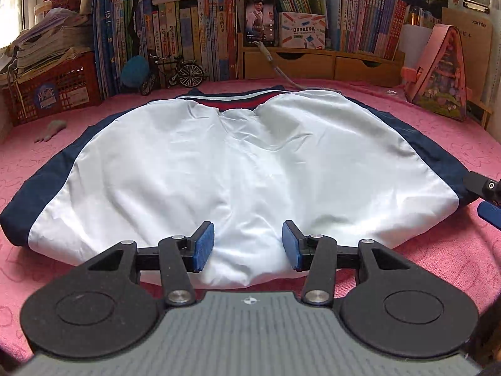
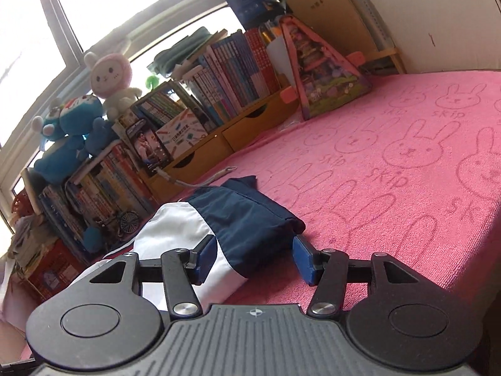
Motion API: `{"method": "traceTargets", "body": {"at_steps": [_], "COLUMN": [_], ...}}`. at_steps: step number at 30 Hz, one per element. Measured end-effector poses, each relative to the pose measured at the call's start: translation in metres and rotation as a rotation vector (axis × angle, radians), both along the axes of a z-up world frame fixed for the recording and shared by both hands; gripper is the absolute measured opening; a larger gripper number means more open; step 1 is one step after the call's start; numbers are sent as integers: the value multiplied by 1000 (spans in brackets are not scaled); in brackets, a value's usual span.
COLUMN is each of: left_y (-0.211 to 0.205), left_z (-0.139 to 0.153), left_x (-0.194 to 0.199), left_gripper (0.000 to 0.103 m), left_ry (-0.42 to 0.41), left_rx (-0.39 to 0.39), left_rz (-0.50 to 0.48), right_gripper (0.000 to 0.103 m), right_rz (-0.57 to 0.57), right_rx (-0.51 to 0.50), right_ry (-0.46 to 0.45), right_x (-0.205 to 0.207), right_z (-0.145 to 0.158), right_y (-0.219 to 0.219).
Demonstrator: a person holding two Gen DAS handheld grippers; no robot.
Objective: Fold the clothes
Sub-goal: 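Grasp the navy jacket edge with the right gripper and fold it over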
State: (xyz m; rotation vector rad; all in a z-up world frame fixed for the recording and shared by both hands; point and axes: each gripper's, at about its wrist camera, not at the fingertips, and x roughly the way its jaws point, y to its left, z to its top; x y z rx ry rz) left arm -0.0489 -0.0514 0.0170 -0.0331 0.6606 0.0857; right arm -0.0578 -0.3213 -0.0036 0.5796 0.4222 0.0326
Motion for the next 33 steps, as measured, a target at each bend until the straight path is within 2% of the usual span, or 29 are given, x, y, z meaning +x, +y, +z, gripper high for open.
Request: {"method": "traceTargets", "body": {"at_steps": [11,17,26,27,28,30,33], "left_y": [-11,-14,-15,-16,-16,-14,-11], "left_z": [-10,-12,-13,-13,-13,-12,-11], "left_x": [-15,-14,-15,-15,-15,-14,-14], "left_gripper": [46,46,46,46,46,46,46], "left_ry": [-25,-41,-50,-49,-48,-46,-48], "left_rx": [-18,-5,4,11,15,-7,-37], "left_rz": [-15,-11,-20,-22,-22,-15,-6], "right_gripper": [57,58,60,53,38,35,27], "right_rz": [27,33,62,67,68,80,101], "right_rx": [27,102,128,121,63,-48,-106], "right_ry": [50,45,92,103,125,154,125], "right_x": [12,34,72,74,77,82,83], "right_z": [-7,-13,-11,-10,-7,0,12], "right_y": [12,9,11,12,15,24,31]}}
